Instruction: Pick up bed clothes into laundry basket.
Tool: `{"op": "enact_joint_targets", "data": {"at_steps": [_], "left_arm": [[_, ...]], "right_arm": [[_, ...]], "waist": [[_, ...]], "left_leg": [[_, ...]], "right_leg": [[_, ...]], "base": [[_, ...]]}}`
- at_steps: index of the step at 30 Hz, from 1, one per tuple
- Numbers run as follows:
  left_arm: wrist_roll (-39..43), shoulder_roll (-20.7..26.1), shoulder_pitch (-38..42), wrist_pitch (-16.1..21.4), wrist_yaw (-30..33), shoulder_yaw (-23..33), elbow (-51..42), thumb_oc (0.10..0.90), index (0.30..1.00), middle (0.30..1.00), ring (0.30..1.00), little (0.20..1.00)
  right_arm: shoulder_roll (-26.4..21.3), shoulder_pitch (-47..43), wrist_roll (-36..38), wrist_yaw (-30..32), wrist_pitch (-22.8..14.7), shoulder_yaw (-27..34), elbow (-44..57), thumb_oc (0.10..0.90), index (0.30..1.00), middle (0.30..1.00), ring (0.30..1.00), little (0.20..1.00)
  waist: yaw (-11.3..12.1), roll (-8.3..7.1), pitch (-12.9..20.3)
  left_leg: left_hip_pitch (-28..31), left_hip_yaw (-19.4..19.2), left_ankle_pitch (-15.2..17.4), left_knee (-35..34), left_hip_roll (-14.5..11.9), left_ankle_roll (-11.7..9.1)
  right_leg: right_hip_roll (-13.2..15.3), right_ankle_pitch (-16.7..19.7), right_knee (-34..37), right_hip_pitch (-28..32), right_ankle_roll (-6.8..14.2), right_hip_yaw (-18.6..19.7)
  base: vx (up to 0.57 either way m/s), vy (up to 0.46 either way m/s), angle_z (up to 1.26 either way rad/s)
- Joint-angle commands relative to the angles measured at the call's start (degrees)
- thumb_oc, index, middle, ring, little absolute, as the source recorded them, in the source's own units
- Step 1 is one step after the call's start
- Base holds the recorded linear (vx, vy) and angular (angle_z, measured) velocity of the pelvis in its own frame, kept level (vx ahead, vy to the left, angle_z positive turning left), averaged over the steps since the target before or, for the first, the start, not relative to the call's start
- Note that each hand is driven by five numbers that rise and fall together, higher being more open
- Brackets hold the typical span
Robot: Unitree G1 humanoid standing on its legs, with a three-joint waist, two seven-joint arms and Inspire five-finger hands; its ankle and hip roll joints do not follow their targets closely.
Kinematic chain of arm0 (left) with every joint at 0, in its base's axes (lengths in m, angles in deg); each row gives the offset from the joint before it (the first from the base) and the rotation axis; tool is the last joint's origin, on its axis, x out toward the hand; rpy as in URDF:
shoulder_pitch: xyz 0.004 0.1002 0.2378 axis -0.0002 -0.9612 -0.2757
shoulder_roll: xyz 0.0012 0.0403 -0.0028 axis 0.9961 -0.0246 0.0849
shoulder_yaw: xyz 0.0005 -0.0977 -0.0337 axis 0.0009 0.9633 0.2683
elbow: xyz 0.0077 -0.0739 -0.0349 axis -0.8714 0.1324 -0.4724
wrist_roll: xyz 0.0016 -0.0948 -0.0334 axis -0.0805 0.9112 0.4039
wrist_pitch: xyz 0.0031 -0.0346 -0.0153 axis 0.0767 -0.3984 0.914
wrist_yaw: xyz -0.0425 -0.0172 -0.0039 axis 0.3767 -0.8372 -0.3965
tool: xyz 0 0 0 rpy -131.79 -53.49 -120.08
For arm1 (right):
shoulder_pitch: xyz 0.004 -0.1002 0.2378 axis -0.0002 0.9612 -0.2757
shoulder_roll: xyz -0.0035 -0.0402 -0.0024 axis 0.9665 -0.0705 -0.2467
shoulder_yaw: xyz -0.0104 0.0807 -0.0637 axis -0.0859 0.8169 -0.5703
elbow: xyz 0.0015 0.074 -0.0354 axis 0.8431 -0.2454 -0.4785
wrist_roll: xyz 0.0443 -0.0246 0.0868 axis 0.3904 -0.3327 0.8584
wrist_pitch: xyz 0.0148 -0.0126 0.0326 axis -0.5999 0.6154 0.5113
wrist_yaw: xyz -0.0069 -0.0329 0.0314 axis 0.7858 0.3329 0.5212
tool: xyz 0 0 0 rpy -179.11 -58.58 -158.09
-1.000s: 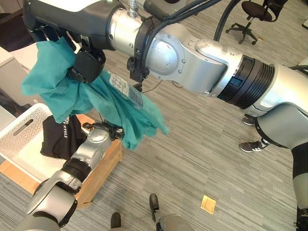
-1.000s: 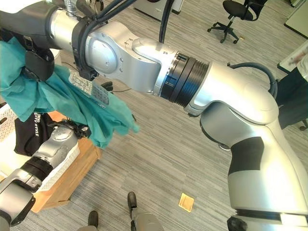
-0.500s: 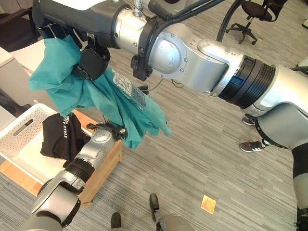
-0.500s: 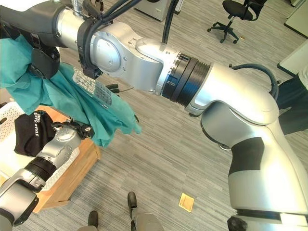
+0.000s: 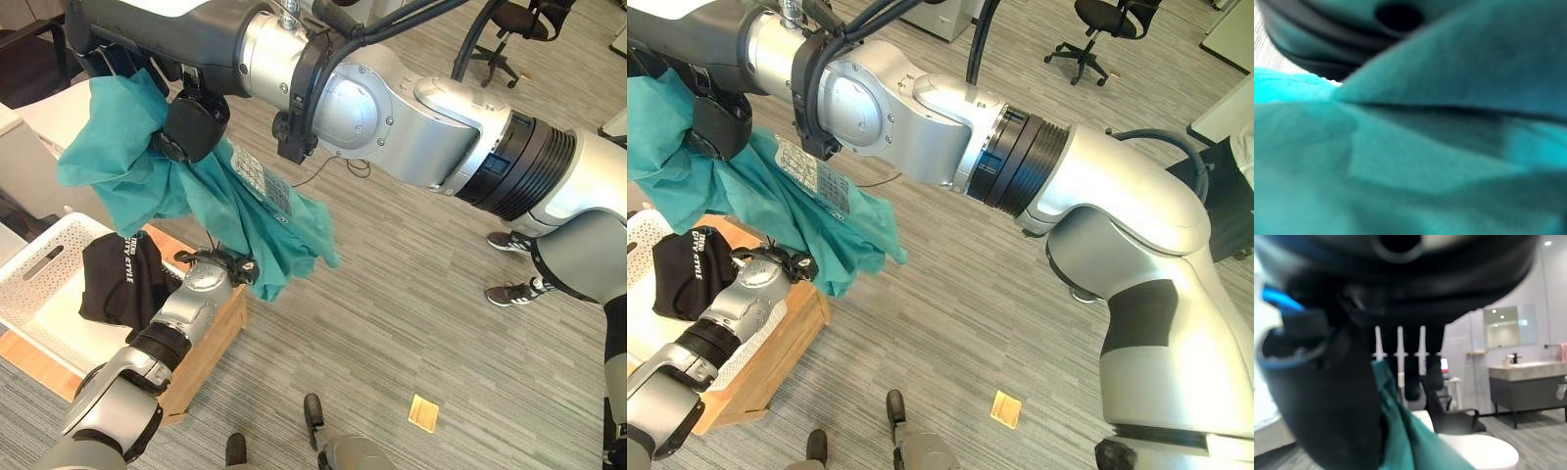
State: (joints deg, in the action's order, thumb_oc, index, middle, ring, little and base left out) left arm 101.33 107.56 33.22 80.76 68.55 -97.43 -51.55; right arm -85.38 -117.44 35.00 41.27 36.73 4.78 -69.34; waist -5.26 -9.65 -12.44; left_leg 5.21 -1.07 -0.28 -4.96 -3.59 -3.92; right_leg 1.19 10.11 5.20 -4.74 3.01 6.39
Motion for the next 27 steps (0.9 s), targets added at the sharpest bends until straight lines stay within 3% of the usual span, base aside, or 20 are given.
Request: {"op": "enact_joint_targets", "data": {"at_steps": [1,3,5,10,12,19,27], "left_arm": [[-1.12,1.62,6.11,5.92,0.33,1.32,-3.26,0.400,0.300,0.300,0.300,0.300],[-1.21,1.94,6.00,6.09,0.50,1.76,-3.54,0.400,0.300,0.300,0.300,0.300],[-1.60,3.61,5.21,6.31,0.13,2.77,-4.37,0.400,0.300,0.300,0.300,0.300],[-1.85,5.76,3.70,6.36,-0.56,3.83,-5.10,0.400,0.300,0.300,0.300,0.300],[-1.70,7.36,2.35,6.32,-0.98,4.56,-5.36,0.400,0.300,0.300,0.300,0.300],[-0.94,9.05,-0.28,5.98,-1.90,6.59,-5.28,0.400,0.300,0.300,0.300,0.300],[-1.43,10.38,1.01,6.07,-2.43,6.33,-5.09,0.400,0.300,0.300,0.300,0.300]], "right_arm": [[-3.68,-5.11,1.68,4.35,-1.23,5.75,-4.58,0.400,0.300,0.300,0.300,0.300],[-4.26,-4.91,1.64,3.75,-0.99,5.27,-4.78,0.400,0.300,0.300,0.300,0.300],[-6.63,-5.93,1.26,1.21,-0.54,2.44,-5.33,0.800,0.900,0.900,0.900,0.900],[-11.91,-9.24,4.13,0.84,-0.32,-0.63,-8.08,0.800,0.900,0.900,0.900,0.900],[-15.95,-11.89,6.15,1.99,-0.17,-2.18,-13.83,0.800,0.900,0.900,0.900,0.900],[-23.57,-19.36,8.58,4.45,-0.51,-6.01,-21.74,0.800,0.900,0.900,0.900,0.900],[-26.75,-21.05,8.72,4.92,-0.68,-7.57,-23.80,0.800,0.900,0.900,0.900,0.900]], "waist": [[1.66,-0.01,4.98],[1.66,0.08,4.94],[1.65,0.21,4.99],[1.26,0.29,5.40],[0.95,0.29,5.80],[-0.56,0.65,6.63],[-1.63,1.77,7.43]], "left_leg": [[-2.47,-1.75,0.25,-0.04,0.68,-1.33],[-2.44,-1.73,0.24,-0.04,0.71,-1.33],[-2.30,-1.80,0.24,-0.04,0.73,-1.41],[-1.98,-1.92,0.33,-0.04,0.69,-1.54],[-1.76,-2.03,0.48,-0.04,0.69,-1.61],[-1.22,-2.88,1.02,-0.04,0.70,-1.66],[-0.79,-3.36,1.20,-0.04,0.61,-1.74]], "right_leg": [[8.61,-8.79,-1.45,5.04,7.66,-1.58],[8.65,-8.82,-1.49,5.10,7.64,-1.55],[8.65,-8.76,-1.44,5.20,7.69,-1.58],[8.55,-8.65,-1.39,5.45,7.75,-1.63],[8.52,-8.60,-1.42,5.59,7.85,-1.54],[8.61,-8.50,-1.78,5.45,8.20,-1.06],[8.66,-8.60,-1.75,5.67,8.44,-1.01]], "base": [[0.00,0.000,0.00],[0.00,0.000,0.00],[0.00,0.000,0.00],[0.00,0.000,0.00],[0.00,0.000,0.00],[0.00,0.002,-0.01],[0.01,0.003,-0.05]]}}
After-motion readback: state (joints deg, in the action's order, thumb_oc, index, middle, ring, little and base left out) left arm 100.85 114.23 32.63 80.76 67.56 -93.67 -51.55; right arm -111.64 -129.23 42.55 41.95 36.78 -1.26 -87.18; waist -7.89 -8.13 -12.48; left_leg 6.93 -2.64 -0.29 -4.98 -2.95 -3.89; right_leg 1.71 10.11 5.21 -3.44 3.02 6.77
